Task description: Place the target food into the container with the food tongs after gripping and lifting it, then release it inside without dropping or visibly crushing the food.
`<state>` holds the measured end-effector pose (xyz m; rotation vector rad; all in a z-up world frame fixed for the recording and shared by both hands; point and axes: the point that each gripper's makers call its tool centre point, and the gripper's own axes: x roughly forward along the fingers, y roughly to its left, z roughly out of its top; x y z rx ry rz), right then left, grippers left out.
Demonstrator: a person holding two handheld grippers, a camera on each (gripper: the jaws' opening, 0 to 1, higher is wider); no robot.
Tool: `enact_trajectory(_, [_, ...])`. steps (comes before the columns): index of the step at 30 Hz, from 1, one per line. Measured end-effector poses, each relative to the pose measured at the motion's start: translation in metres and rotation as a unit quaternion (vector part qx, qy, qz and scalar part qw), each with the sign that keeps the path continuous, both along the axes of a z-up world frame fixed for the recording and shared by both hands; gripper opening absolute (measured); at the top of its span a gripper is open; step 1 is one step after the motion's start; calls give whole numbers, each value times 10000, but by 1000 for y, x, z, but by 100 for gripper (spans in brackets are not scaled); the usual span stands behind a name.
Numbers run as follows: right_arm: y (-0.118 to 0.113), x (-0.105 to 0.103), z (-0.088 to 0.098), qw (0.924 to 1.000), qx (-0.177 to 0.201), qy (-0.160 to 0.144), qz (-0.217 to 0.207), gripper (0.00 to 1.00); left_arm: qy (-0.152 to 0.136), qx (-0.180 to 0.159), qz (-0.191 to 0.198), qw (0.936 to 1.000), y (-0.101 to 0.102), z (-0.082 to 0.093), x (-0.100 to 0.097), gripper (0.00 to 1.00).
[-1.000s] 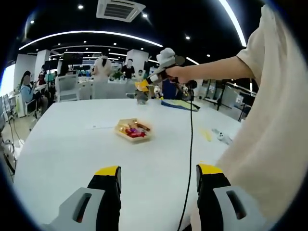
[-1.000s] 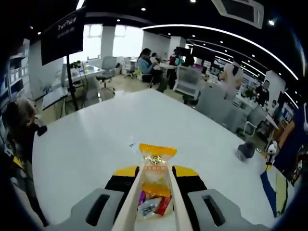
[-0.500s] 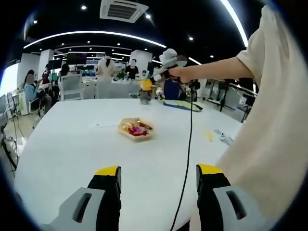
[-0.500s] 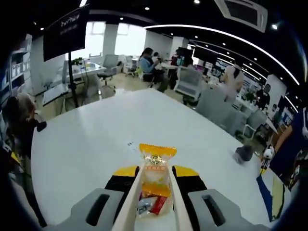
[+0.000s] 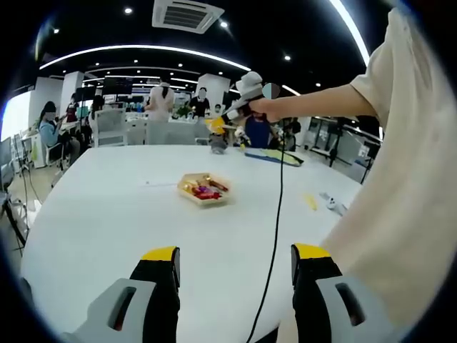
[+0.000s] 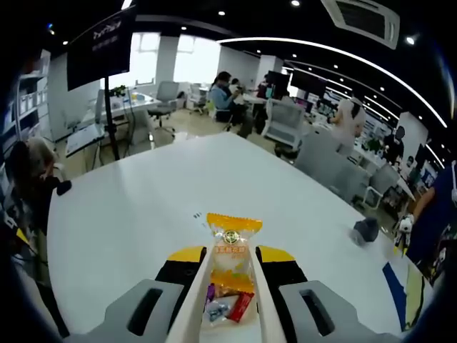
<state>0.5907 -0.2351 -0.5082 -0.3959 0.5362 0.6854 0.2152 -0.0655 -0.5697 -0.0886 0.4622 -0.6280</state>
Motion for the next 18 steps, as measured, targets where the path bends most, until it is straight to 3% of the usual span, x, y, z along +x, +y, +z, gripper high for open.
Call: enact_trajectory(18, [-2,1,-10,10000,29,73,-38,28,34,-2,58,10000,2,-3,1,62])
